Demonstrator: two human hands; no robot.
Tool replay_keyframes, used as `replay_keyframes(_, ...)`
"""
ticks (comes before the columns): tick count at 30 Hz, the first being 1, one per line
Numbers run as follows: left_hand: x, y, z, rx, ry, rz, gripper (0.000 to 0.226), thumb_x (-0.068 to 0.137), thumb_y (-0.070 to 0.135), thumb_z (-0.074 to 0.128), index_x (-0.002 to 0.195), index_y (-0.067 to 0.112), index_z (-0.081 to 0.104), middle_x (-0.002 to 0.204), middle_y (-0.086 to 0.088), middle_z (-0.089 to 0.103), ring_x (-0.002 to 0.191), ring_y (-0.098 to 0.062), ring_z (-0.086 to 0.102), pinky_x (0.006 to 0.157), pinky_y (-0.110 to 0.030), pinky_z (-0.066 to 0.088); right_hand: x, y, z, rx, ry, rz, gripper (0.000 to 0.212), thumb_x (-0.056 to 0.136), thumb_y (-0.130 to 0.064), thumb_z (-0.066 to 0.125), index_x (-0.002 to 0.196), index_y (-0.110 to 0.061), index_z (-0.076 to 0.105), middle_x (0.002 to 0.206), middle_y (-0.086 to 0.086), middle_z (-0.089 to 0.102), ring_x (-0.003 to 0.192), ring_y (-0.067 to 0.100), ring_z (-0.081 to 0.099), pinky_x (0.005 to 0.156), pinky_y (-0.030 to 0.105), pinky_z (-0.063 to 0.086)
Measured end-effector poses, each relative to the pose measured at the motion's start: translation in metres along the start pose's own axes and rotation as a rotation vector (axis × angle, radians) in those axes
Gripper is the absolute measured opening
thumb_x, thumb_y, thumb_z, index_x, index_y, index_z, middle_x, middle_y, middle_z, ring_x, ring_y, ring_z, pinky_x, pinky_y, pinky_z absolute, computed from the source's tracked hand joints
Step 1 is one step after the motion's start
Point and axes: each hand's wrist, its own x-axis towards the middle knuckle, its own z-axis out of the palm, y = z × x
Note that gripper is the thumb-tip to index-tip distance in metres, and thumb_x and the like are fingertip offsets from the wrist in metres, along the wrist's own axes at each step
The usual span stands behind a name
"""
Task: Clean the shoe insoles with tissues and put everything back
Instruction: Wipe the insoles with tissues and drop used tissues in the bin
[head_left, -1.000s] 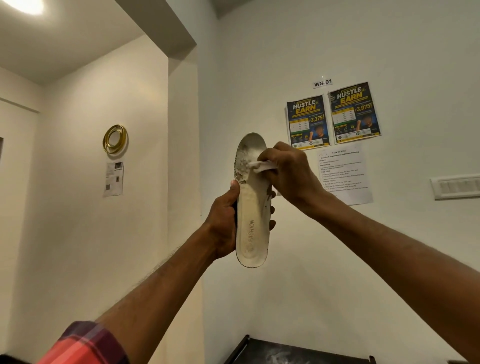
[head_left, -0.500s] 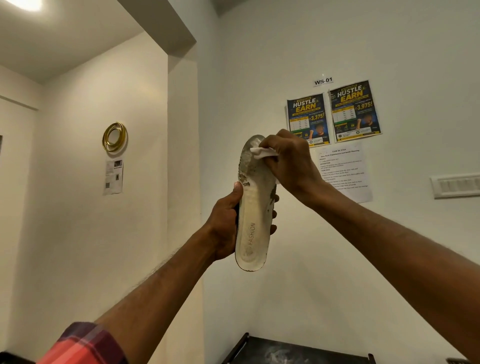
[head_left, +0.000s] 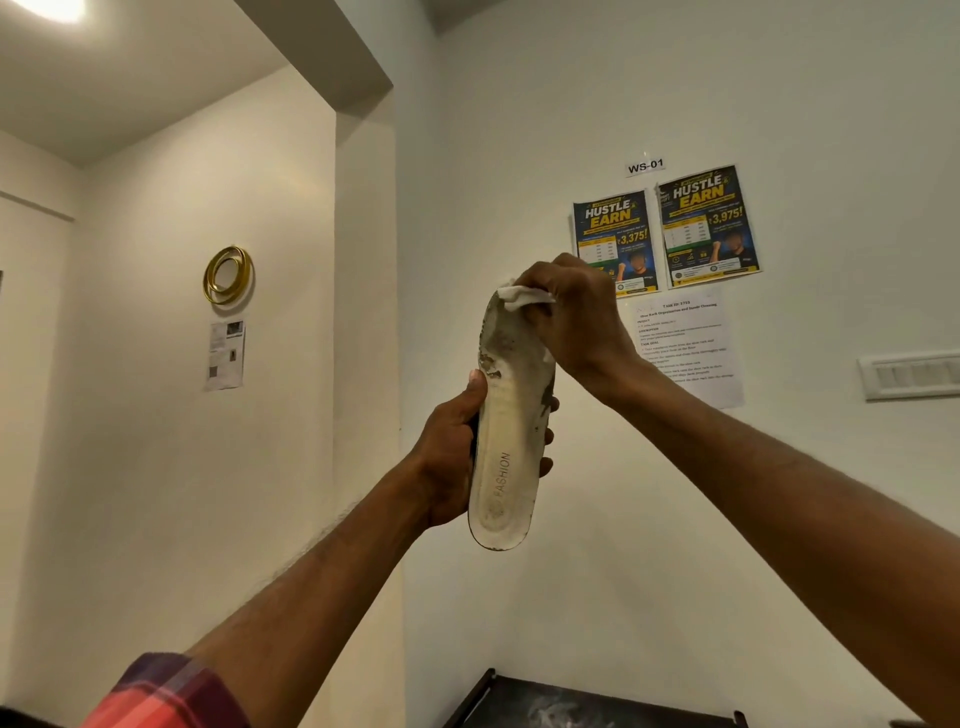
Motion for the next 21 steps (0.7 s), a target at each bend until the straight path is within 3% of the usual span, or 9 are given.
replay_keyframes(2, 0.000, 0.000, 0.000, -0.009, 0.004, -0.003, 0.073, 0.104, 0.062, 0.022, 0.142, 0.009, 0.055, 0.144, -0.018, 0.057, 0.113, -0.034, 0.057, 0.104, -0.056, 0.045, -0.002, -0.001, 0.002, 0.012, -0.062, -0.024, 0.015, 0.086, -0.014, 0.076, 0.097, -0.005, 0.073, 0.092, 0.013, 0.067, 0.078, 0.017, 0.064, 0.065, 0.015, 0.050)
replay_keyframes(5, 0.000, 0.001, 0.000, -0.026, 0.024, -0.002, 0.074, 0.104, 0.062, 0.022, 0.141, 0.008, 0.056, 0.138, -0.019, 0.061, 0.112, -0.034, 0.057, 0.102, -0.054, 0.046, -0.009, -0.011, 0.008, 0.042, -0.250, -0.183, 0.019, 0.083, -0.012, 0.079, 0.099, -0.003, 0.072, 0.102, 0.013, 0.068, 0.086, 0.023, 0.067, 0.073, 0.029, 0.059)
replay_keyframes(9, -0.001, 0.000, -0.002, -0.017, 0.045, -0.009, 0.073, 0.104, 0.062, 0.023, 0.141, 0.010, 0.056, 0.138, -0.019, 0.061, 0.112, -0.035, 0.058, 0.105, -0.056, 0.044, -0.004, -0.007, 0.009, 0.070, -0.115, -0.074, 0.022, 0.082, -0.011, 0.080, 0.101, -0.004, 0.073, 0.098, 0.013, 0.070, 0.084, 0.023, 0.068, 0.071, 0.030, 0.059)
replay_keyframes(13, 0.001, 0.002, -0.001, -0.037, 0.082, 0.011, 0.071, 0.103, 0.062, 0.026, 0.140, 0.009, 0.056, 0.120, -0.021, 0.067, 0.105, -0.036, 0.063, 0.102, -0.057, 0.047, -0.017, -0.021, 0.017, 0.077, -0.256, -0.180, 0.020, 0.079, -0.007, 0.081, 0.098, -0.003, 0.073, 0.100, 0.013, 0.069, 0.085, 0.025, 0.068, 0.070, 0.028, 0.058)
replay_keyframes(16, 0.002, 0.003, -0.001, -0.039, 0.104, 0.015, 0.072, 0.103, 0.063, 0.026, 0.137, 0.009, 0.058, 0.117, -0.020, 0.068, 0.103, -0.036, 0.064, 0.104, -0.057, 0.046, -0.013, -0.019, 0.017, 0.118, -0.152, -0.099, 0.020, 0.078, -0.008, 0.082, 0.095, -0.003, 0.073, 0.098, 0.012, 0.070, 0.083, 0.021, 0.067, 0.072, 0.012, 0.050)
replay_keyframes(17, 0.003, 0.003, -0.001, -0.034, 0.111, 0.016, 0.072, 0.103, 0.063, 0.025, 0.136, 0.008, 0.059, 0.115, -0.020, 0.068, 0.102, -0.035, 0.064, 0.104, -0.058, 0.046, -0.013, -0.018, 0.017, 0.126, -0.131, -0.073, 0.020, 0.078, -0.009, 0.082, 0.095, -0.003, 0.073, 0.098, 0.012, 0.070, 0.083, 0.020, 0.067, 0.072, 0.013, 0.051)
replay_keyframes(21, 0.004, 0.005, 0.000, -0.074, 0.134, 0.061, 0.061, 0.104, 0.059, 0.029, 0.125, 0.013, 0.064, 0.108, -0.020, 0.070, 0.099, -0.037, 0.064, 0.091, -0.054, 0.053, -0.022, -0.027, 0.021, 0.107, -0.273, -0.184, 0.016, 0.081, -0.008, 0.079, 0.096, -0.004, 0.073, 0.097, 0.013, 0.069, 0.081, 0.025, 0.068, 0.070, 0.031, 0.058)
